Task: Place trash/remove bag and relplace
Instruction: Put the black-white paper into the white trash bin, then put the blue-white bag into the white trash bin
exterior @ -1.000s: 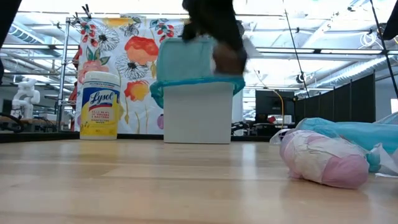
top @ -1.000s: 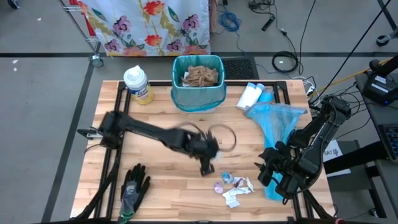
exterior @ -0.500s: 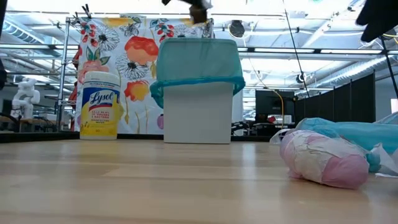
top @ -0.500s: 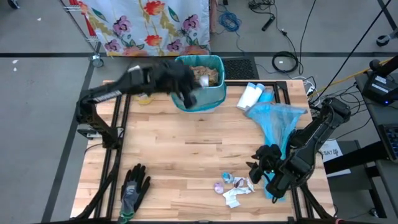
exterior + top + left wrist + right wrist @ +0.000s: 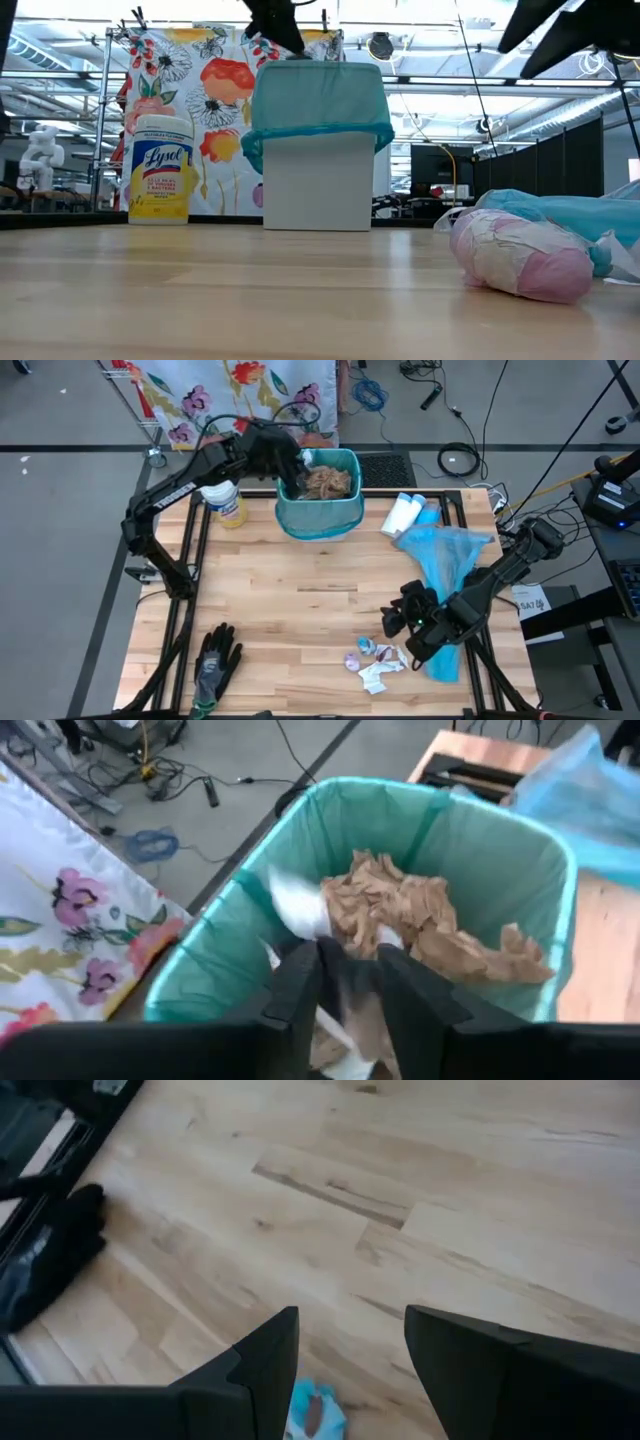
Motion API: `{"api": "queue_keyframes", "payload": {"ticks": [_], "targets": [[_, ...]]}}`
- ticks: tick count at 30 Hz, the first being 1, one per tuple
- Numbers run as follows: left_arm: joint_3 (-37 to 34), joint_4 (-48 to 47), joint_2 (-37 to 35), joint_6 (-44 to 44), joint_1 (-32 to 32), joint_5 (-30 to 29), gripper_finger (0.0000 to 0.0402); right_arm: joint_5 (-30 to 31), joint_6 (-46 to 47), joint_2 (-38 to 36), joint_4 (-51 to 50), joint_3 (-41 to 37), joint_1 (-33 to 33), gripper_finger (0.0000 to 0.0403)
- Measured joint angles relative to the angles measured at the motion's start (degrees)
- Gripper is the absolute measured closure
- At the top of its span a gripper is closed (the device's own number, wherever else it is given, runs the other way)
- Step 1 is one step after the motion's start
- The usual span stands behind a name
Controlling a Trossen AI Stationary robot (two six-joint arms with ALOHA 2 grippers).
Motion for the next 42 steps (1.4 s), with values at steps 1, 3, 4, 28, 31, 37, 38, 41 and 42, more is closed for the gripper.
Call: {"api": "queue_keyframes", "payload": {"ticks": [1,3,4,28,31,37,38,41,42], "targets": [[0.0,-0.3,0.0,1.1,0.2,0.0,0.0283,0.0,-0.1,0.0,0.1,0.0,-0.5,0.0227],[0.0,-0.7,0.0,2.8,0.4,-0.2,0.0271,0.0,-0.2,0.0,0.4,0.0,-1.4,0.0227],[0.0,-1.1,0.0,3.4,0.4,-0.3,0.0268,0.0,-0.5,0.0,0.7,0.0,-1.8,0.0227],[-35.3,4.2,-26.8,-32.1,-24.1,-5.2,0.0265,-25.9,-43.7,0.4,17.6,0.0,-11.4,0.0229],[-41.3,5.2,-29.6,-40.7,-31.0,-9.9,0.0265,-28.9,-45.6,2.5,17.6,0.0,-11.6,0.0238],[-50.1,6.8,-31.0,-58.6,-44.7,-19.2,0.0265,-34.8,-47.6,9.3,17.9,0.0,-11.6,0.0263],[-51.2,6.7,-30.9,-61.5,-46.9,-20.3,0.0265,-35.3,-47.6,10.3,18.2,0.0,-11.6,0.0266],[-54.6,10.1,-30.3,-69.0,-53.0,-24.5,0.0265,-36.4,-47.6,13.3,19.1,0.0,-11.6,0.0270],[-55.5,10.9,-29.9,-71.0,-54.8,-25.5,0.0265,-36.4,-47.6,14.2,19.5,0.0,-11.6,0.0271]]}}
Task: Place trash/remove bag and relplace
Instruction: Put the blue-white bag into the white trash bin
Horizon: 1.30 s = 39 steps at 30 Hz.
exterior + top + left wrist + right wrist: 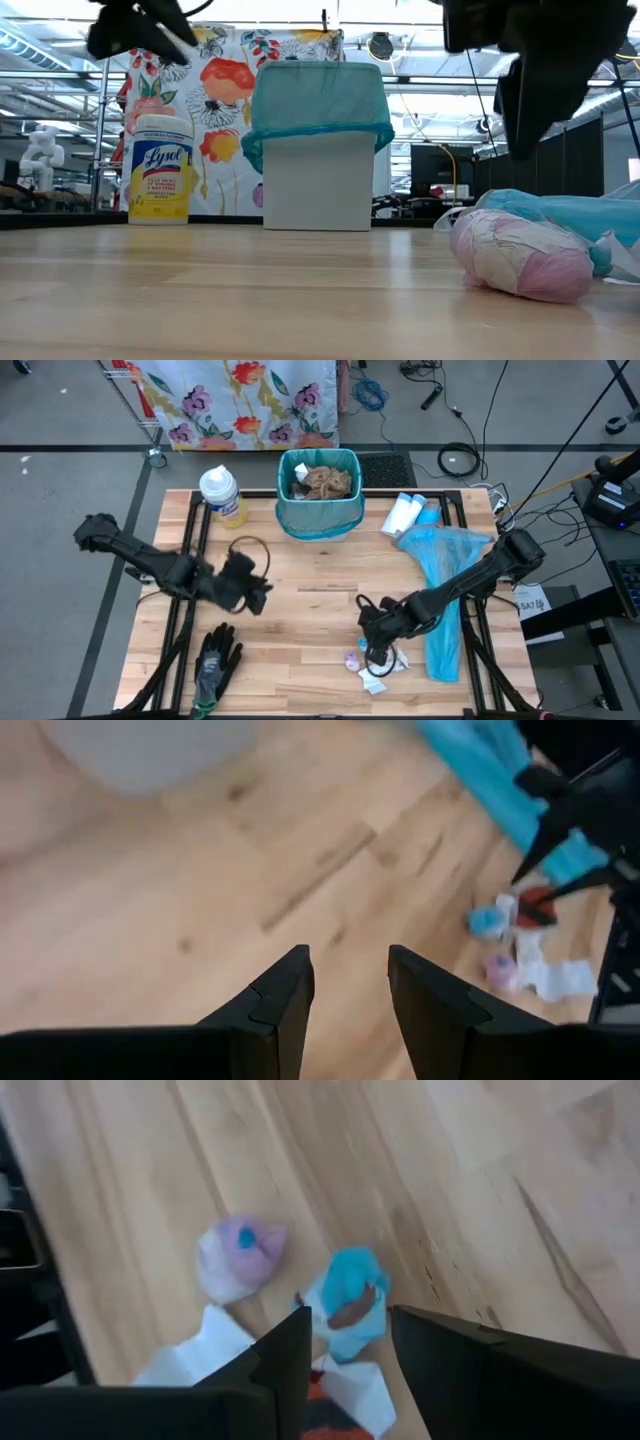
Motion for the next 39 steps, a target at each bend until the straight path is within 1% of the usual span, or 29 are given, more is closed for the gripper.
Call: {"api": "queue_keyframes", "payload": {"ticks": [4,6,9,14,16,20,21,23,27,29,32,35,39], "targets": [[-2.4,2.3,1.5,-7.8,-6.2,-2.9,0.0265,0.0,-0.4,3.8,1.6,0.0,0.0,0.0271],[-2.8,1.7,2.6,-10.1,-8.5,-4.0,0.0265,0.0,-0.7,5.9,2.4,0.0,0.0,0.0271],[-2.8,3.0,4.7,-11.8,-11.4,-5.6,0.0265,-0.1,-0.8,9.3,3.3,0.0,0.0,0.0271],[-2.8,6.3,6.9,-11.9,-15.4,-7.9,0.0265,-1.3,-0.4,14.4,10.5,0.4,0.0,0.0279],[-2.8,6.6,7.4,-11.9,-16.2,-8.3,0.0265,-1.4,-0.2,15.3,12.5,0.4,0.1,0.0302],[-2.8,5.7,7.5,-11.0,-16.9,-8.3,0.0265,-1.4,-0.3,14.0,12.1,0.8,0.1,0.0382],[-2.8,5.8,7.3,-9.9,-16.9,-8.2,0.0265,-1.3,-0.7,13.4,11.5,1.0,-0.1,0.0389],[-2.8,5.8,6.7,-7.8,-16.9,-7.8,0.0265,-0.4,-0.8,11.7,7.3,1.8,-0.6,0.0387],[-2.8,4.4,4.4,-2.7,-16.3,-7.5,0.0265,3.1,-1.5,7.8,-2.9,7.6,-2.8,0.0387],[-2.8,1.1,2.8,-1.1,-15.3,-7.0,0.0265,6.0,-3.2,6.9,-9.3,11.6,-4.0,0.0394],[-2.8,-5.2,0.5,0.4,-13.6,-6.9,0.0265,9.7,-6.1,6.3,-16.0,19.1,-6.5,0.0400],[-2.8,-10.9,-3.4,3.6,-11.6,-6.7,0.0265,12.6,-9.9,6.1,-18.8,27.2,-9.9,0.0401],[-2.8,-14.2,-9.7,10.5,-8.8,-6.2,0.0265,15.4,-14.2,6.1,-18.7,36.4,-14.6,0.0402]]}}
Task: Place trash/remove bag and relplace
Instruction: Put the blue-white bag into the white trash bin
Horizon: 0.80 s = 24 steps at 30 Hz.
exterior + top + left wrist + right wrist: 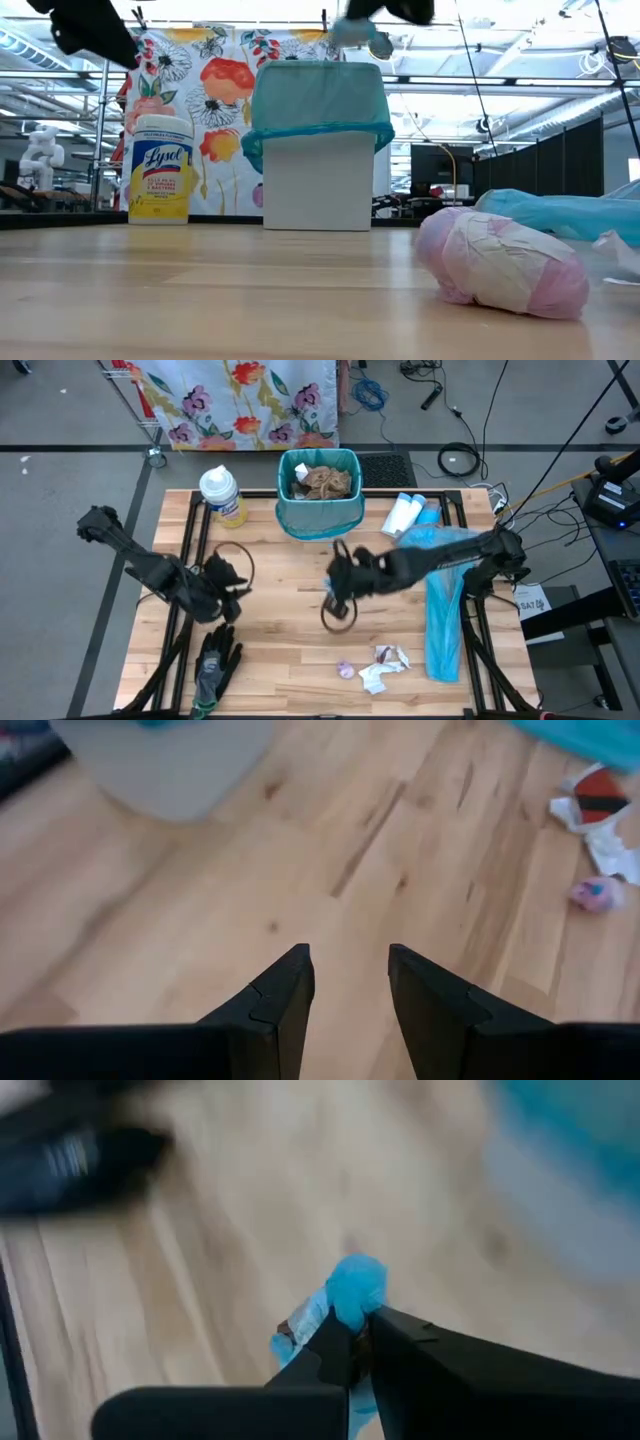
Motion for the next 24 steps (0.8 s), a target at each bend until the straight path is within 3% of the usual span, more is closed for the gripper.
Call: {"api": "queue_keyframes", "payload": {"ticks": [6,11,18,24], "targets": [[0.0,0.0,-9.8,12.8,3.7,2.7,0.0265,3.8,-9.2,0.0,6.7,9.6,-6.8,0.0402],[0.0,1.2,-15.5,20.1,6.4,6.2,0.0265,4.4,-15.6,0.0,17.0,10.5,-13.2,0.0402],[0.1,3.3,-16.9,25.8,7.9,10.8,0.0265,4.4,-18.1,2.5,22.8,10.5,-22.3,0.0377],[0.1,3.7,-16.9,26.1,7.9,10.8,0.0265,2.8,-16.2,4.6,22.8,10.5,-28.3,0.0321]]}}
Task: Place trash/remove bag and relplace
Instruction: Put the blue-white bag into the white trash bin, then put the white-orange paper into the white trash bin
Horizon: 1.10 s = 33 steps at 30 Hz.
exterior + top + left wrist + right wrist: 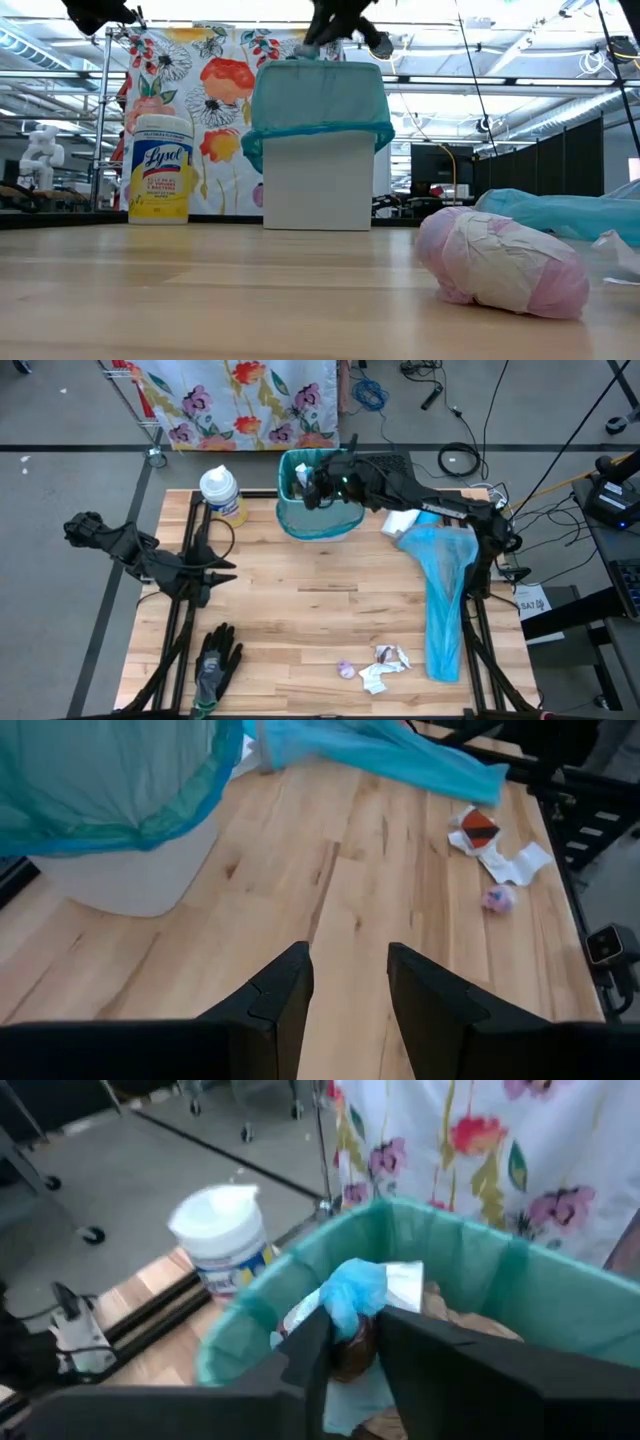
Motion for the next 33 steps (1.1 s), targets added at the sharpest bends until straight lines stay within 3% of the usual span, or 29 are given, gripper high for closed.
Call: {"api": "queue_keyframes", "payload": {"ticks": [9,17,24,29,33], "targets": [[0.0,4.1,0.4,4.4,0.0,0.0,0.0265,-4.6,-0.1,0.3,-0.4,0.0,-2.9,0.0226],[-3.4,8.6,1.0,9.3,3.7,0.5,0.0265,-9.5,1.0,-4.1,-6.4,0.0,-2.5,0.0207],[-18.1,26.4,-1.8,7.1,8.7,13.6,0.0265,-16.7,9.0,-8.9,-16.8,0.0,0.4,0.0212],[-25.0,38.5,-1.8,5.7,12.6,23.2,0.0265,-16.2,13.3,-11.3,-28.9,0.0,6.1,0.0213],[-25.9,38.3,0.8,5.6,14.2,23.7,0.0265,-13.1,18.8,-11.1,-39.4,0.0,12.2,0.0213]]}}
